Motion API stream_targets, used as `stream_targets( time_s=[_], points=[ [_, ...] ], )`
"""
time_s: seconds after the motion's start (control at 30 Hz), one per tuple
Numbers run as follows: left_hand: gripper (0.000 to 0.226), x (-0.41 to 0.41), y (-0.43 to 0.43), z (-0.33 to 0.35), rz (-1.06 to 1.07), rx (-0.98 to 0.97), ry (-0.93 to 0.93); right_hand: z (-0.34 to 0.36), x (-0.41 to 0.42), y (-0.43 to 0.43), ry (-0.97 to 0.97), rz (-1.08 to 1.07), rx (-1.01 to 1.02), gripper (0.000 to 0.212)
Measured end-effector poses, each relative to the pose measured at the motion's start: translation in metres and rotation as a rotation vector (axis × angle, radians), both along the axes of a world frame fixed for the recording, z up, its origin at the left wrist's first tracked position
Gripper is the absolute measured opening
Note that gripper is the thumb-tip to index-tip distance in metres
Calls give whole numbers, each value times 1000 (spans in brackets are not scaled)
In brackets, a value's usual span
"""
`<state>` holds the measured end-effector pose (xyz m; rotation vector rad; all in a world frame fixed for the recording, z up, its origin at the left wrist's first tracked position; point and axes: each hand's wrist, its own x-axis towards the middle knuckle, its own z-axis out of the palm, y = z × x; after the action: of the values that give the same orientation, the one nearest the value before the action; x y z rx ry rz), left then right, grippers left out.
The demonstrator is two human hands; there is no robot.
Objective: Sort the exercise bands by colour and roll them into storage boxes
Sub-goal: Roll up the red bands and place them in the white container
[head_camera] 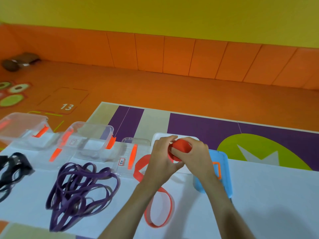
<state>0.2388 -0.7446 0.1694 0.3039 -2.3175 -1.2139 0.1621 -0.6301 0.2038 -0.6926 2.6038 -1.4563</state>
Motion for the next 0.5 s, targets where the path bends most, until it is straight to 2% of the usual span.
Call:
stream_targets(
  time_s=[0.1,0.23,0.4,0.5],
  points=[
    [68,1,-6,-1,-20,-24,-7,-4,-2,6,-102,36,-99,26],
    [70,7,-18,7,-176,213,-113,-9,-1,11,-213,52,-233,25],
    [69,12,-2,4,-88,376,-16,-13,2,9,-262,-24,-365,26],
    [63,9,-2,8,-131,451,-23,-13,0,12,-261,-69,-404,28]
  ],
)
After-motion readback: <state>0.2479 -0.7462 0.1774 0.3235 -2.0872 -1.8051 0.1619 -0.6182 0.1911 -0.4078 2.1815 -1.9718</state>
